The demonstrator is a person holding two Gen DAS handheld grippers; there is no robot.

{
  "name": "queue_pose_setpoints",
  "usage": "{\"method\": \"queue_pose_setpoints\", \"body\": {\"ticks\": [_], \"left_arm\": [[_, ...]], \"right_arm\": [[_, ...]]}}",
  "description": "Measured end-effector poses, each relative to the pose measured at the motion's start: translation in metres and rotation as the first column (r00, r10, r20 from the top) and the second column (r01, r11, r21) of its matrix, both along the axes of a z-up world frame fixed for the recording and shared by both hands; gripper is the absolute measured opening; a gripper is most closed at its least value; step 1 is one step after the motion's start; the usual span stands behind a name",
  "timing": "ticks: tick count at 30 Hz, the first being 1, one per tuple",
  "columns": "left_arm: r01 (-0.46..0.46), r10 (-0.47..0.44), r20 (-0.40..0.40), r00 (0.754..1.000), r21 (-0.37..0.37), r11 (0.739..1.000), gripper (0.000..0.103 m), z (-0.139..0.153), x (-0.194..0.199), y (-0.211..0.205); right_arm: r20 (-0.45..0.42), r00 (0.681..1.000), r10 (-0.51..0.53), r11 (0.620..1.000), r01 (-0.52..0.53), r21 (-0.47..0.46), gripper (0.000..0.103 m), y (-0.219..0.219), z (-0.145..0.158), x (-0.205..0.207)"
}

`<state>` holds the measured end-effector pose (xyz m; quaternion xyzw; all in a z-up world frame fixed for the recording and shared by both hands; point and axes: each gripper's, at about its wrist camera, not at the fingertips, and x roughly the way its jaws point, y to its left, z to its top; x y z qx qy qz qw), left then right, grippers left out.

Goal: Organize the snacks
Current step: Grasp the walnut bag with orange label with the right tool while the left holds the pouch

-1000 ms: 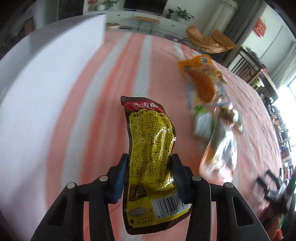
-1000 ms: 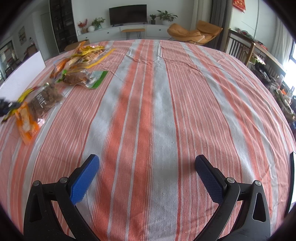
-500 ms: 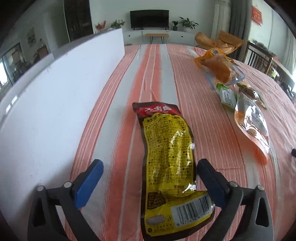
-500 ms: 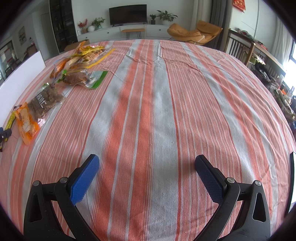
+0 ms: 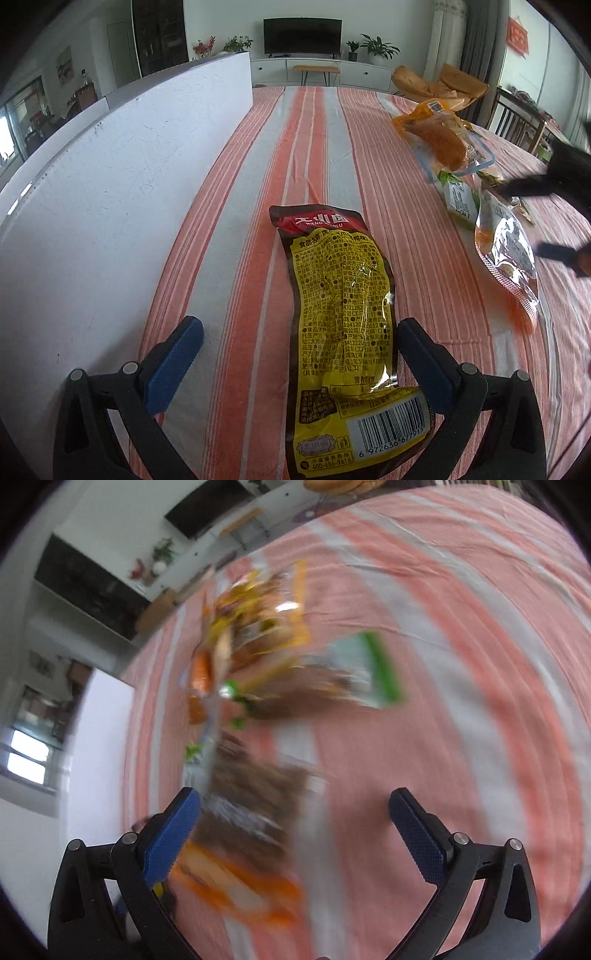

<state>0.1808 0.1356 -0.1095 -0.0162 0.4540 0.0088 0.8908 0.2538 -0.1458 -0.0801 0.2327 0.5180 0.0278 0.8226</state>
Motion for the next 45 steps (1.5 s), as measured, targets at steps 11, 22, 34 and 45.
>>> {"method": "queue_pose_setpoints", "body": {"ticks": [11,22,34,45], "left_arm": [[0.0,0.0,0.0,1.0,0.0,1.0,0.103,0.0,0.0,-0.001],[0.0,0.0,0.0,1.0,0.0,1.0,0.103,0.0,0.001,-0.001],[-0.001,0.001,0.0,1.0,0.0,1.0,0.103,-0.001,0.001,-0.001],[-0.001,0.001,0.0,1.0,0.001,1.0,0.103,-0.001,0.001,-0.001]], "right_arm": [[0.043,0.947,0.319,0.876,-0.277,-0.395,0.083,0.049,-0.007,-0.023],[0.107,0.939,0.327,0.893,-0.27,-0.36,0.101,-0.076,-0.001,-0.062],[0.12,0.934,0.337,0.851,-0.248,-0.463,0.103,-0.069,-0.014,-0.063],[0.125,0.936,0.33,0.851,-0.238,-0.468,0.103,-0.068,-0.014,-0.065]]}}
